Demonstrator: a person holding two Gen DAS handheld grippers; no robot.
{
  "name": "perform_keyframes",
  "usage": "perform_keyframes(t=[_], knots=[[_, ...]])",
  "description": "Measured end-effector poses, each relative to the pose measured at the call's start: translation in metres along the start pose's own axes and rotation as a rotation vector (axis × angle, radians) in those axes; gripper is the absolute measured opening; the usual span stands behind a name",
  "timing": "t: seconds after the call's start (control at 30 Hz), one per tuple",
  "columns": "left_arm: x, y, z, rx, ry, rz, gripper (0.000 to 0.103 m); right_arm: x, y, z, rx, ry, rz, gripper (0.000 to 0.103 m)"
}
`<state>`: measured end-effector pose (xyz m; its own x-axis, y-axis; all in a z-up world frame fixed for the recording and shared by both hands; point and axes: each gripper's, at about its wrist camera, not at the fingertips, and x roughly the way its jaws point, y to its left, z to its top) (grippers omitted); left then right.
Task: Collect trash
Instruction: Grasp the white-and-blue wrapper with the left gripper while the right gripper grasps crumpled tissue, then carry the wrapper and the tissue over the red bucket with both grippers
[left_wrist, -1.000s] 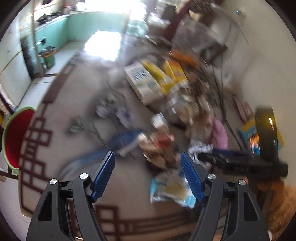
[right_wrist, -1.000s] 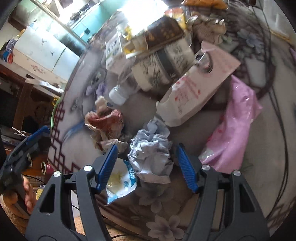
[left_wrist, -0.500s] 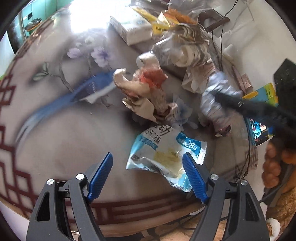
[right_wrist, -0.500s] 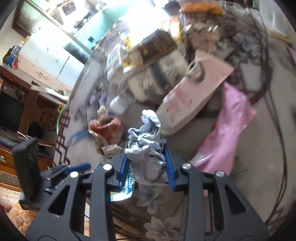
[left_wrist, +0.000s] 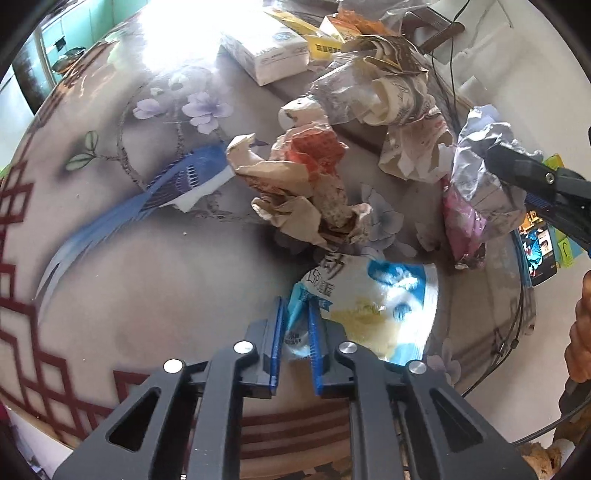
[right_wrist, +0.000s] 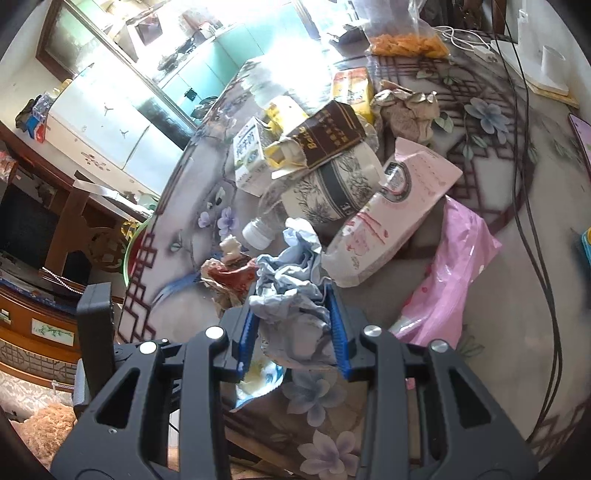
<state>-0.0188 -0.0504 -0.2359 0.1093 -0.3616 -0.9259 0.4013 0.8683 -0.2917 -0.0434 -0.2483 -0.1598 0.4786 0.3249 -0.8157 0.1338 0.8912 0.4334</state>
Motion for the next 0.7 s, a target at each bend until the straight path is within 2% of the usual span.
perform_keyframes(t=[0.07,0.13,0.43,0.7], knots=[[-0.008,0.007,-0.002,0.000,-0.016,0.006,0.002,-0.002,0.002,0.001,-0.005,-0.006,0.005,0.034],[-0.022,0.011,-0.001,0.004,-0.056,0.024,0.000,-0.005,0.006,0.002,-0.011,-0.016,0.010,0.034],[-0.086,0.007,0.017,0.015,-0.244,0.040,0.000,-0.028,0.029,0.018,-0.057,-0.086,0.046,0.034],[-0.135,0.015,0.032,-0.036,-0.424,0.073,0.000,-0.038,0.058,0.035,-0.111,-0.138,0.076,0.034]])
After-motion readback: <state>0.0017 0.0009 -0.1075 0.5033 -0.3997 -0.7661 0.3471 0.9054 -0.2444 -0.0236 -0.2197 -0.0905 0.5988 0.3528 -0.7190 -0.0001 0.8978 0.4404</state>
